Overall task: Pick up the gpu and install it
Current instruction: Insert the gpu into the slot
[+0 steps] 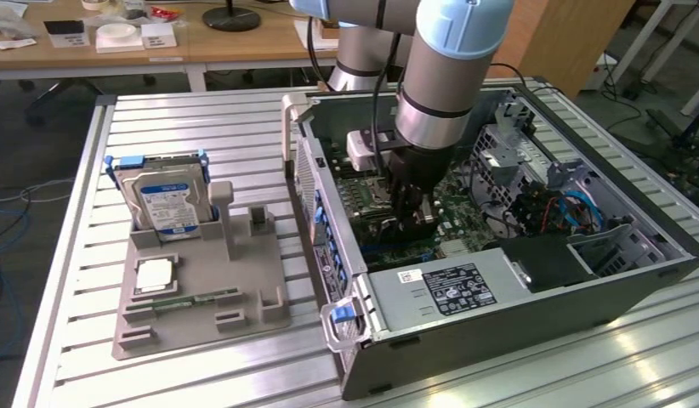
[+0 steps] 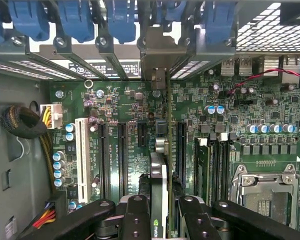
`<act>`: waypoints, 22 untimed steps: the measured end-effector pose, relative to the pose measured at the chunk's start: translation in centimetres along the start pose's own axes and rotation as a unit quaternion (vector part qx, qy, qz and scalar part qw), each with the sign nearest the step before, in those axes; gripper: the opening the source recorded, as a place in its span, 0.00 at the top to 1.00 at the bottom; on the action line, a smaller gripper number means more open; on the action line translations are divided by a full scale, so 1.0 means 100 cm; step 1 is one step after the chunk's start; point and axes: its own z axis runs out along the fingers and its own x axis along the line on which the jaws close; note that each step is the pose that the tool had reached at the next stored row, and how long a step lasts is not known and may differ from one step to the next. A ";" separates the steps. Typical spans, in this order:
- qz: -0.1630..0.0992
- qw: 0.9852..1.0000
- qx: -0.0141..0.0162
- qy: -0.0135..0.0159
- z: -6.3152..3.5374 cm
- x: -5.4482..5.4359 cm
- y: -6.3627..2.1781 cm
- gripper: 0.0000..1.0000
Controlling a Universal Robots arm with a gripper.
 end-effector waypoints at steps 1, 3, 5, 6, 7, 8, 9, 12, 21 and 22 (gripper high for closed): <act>0.000 1.000 0.000 0.000 0.0001 0.000 0.0000 0.73; 0.000 1.000 0.000 0.000 0.0001 0.000 0.0000 0.73; 0.000 1.000 0.000 0.000 0.0001 0.000 0.0000 0.73; 0.000 1.000 0.000 0.000 0.0002 0.000 0.0000 0.73; 0.000 1.000 0.000 0.000 0.0002 0.000 0.0000 0.73; 0.000 1.000 0.000 0.000 0.0002 0.000 0.0000 0.73; 0.000 1.000 0.000 0.000 0.0002 -0.001 0.0001 0.73; 0.000 1.000 0.000 0.000 0.0003 -0.002 0.0001 0.73; 0.000 1.000 0.000 0.001 0.0005 -0.003 0.0001 0.73; 0.000 1.000 0.000 0.001 0.0006 -0.003 0.0001 0.73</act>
